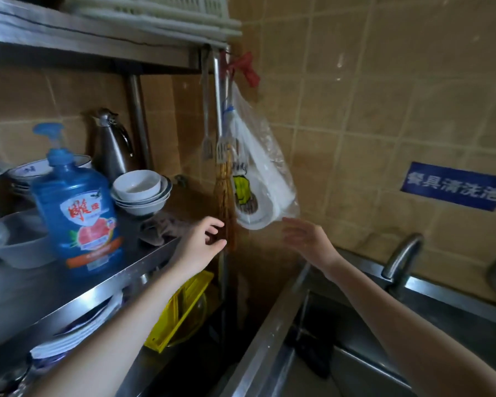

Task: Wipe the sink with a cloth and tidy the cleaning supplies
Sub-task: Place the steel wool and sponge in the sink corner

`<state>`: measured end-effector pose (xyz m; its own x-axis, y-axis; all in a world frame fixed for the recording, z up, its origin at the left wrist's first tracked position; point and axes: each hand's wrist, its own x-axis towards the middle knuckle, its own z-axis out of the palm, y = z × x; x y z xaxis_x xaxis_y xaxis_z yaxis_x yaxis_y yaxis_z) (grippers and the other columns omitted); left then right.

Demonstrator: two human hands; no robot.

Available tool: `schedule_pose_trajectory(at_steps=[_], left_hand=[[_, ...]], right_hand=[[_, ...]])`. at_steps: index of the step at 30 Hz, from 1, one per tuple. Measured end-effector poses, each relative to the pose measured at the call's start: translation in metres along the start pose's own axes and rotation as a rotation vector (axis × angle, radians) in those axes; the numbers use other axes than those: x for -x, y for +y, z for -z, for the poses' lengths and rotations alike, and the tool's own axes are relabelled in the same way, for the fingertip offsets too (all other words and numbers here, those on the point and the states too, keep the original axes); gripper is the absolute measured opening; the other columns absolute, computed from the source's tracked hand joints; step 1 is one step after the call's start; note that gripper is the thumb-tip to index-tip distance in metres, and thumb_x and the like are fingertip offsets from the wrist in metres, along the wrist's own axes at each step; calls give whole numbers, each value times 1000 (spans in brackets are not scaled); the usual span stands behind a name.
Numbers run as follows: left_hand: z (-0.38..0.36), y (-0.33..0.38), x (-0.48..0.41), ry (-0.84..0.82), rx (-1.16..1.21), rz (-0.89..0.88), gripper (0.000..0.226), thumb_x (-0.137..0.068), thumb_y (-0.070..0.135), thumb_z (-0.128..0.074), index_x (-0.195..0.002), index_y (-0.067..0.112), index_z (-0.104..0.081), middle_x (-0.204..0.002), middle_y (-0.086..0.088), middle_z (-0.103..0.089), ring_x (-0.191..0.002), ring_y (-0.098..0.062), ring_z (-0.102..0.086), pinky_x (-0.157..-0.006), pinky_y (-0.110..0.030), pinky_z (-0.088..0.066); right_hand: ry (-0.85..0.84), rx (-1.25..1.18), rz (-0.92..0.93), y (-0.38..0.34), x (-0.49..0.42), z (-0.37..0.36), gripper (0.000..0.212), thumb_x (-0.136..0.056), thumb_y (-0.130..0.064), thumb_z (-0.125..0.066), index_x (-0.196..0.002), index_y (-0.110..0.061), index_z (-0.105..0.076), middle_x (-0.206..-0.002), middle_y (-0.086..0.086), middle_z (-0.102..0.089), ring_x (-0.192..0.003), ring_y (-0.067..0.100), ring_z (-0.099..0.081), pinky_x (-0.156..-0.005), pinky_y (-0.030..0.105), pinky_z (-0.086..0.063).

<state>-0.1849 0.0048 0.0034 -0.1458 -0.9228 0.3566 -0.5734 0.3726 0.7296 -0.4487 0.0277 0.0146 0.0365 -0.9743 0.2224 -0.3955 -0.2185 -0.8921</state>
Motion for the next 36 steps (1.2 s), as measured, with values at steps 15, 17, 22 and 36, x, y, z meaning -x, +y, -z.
schedule_pose_trajectory(at_steps=[15,17,22,36], left_hand=[[-134,27,-30,-361,-184,-164,18,-85,27,-64,-102,29,-59,-102,7,-54,-101,-15,-57,-89,-41,-49],[-153,24,-29,-420,-195,-174,18,-85,28,-64,-102,28,-60,-103,7,-54,-102,-14,-57,-90,-42,-49],[-204,8,-12,-556,-218,-166,17,-87,29,-61,-104,29,-59,-102,8,-52,-101,-15,-56,-88,-39,-49],[-346,-62,26,-719,-191,55,19,-87,16,-60,-105,19,-61,-109,-3,-60,-98,-18,-58,-84,-32,-48]], right_hand=[[311,287,-225,92,84,94,48,-78,-19,-75,-124,-19,-61,-105,-4,-66,-98,8,-61,-89,25,-48],[318,336,-269,103,100,98,45,-78,-22,-74,-122,-20,-63,-108,-4,-67,-100,10,-62,-90,27,-48],[351,363,-386,136,141,104,48,-79,-21,-72,-126,-23,-60,-112,-5,-66,-103,6,-60,-88,22,-44],[255,486,-713,278,170,99,44,-84,-21,-64,-127,-28,-58,-127,-1,-61,-115,20,-57,-95,38,-48]])
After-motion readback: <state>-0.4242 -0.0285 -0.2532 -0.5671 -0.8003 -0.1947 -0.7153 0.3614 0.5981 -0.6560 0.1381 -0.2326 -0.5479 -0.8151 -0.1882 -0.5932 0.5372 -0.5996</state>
